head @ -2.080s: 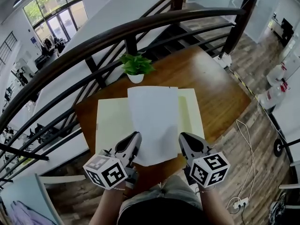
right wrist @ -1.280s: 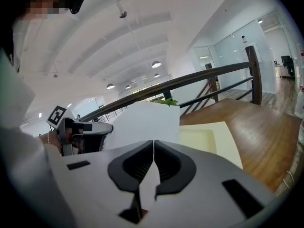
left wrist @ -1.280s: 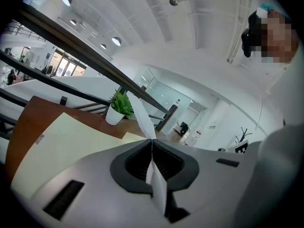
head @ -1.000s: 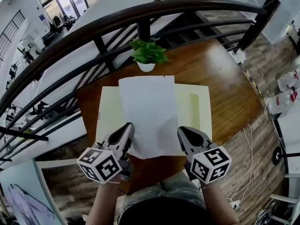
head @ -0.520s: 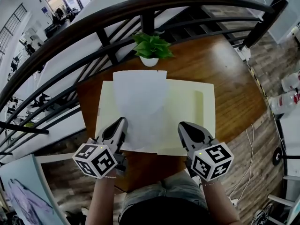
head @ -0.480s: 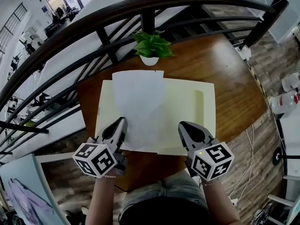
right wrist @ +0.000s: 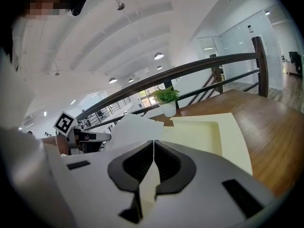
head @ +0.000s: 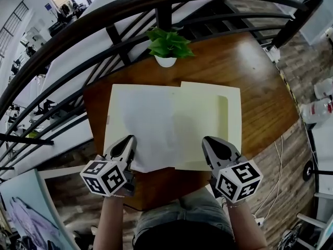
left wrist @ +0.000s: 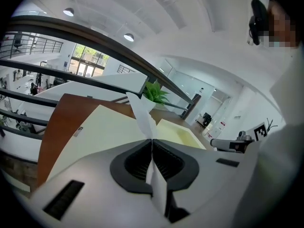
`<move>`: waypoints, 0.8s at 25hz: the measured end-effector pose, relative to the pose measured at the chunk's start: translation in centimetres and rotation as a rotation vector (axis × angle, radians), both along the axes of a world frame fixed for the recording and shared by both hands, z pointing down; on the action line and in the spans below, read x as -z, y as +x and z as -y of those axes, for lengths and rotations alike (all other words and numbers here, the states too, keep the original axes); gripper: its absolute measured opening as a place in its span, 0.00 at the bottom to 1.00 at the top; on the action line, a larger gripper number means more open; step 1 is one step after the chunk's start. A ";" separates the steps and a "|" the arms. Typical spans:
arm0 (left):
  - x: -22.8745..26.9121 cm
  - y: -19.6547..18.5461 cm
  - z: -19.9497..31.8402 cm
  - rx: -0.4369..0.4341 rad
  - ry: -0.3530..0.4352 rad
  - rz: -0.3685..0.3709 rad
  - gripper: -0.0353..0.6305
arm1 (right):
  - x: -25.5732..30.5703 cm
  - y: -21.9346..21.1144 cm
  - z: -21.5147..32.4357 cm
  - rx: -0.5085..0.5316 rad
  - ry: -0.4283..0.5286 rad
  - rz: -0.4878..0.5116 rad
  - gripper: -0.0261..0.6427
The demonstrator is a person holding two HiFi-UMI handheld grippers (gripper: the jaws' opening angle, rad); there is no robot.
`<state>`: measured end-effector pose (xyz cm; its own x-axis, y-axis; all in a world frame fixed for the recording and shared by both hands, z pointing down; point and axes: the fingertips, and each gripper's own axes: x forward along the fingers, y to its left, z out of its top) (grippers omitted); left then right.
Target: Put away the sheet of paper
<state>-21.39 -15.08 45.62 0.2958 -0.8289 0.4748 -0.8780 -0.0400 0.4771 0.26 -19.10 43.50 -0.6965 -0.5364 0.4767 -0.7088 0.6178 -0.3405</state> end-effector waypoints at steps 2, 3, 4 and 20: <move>-0.7 0.0 -0.2 -0.009 -0.016 0.014 0.09 | -0.5 0.4 -0.3 -0.003 -0.009 -0.007 0.08; -1.0 -0.1 -0.2 -0.013 -0.023 0.022 0.09 | -0.8 0.5 -0.5 -0.006 -0.014 -0.009 0.08; -1.2 -0.1 -0.2 -0.016 -0.028 0.028 0.09 | -0.9 0.8 -0.7 -0.010 -0.018 -0.010 0.08; -2.6 1.3 2.5 -0.054 -0.047 0.035 0.09 | -0.9 1.8 -0.5 -0.072 -0.032 0.039 0.08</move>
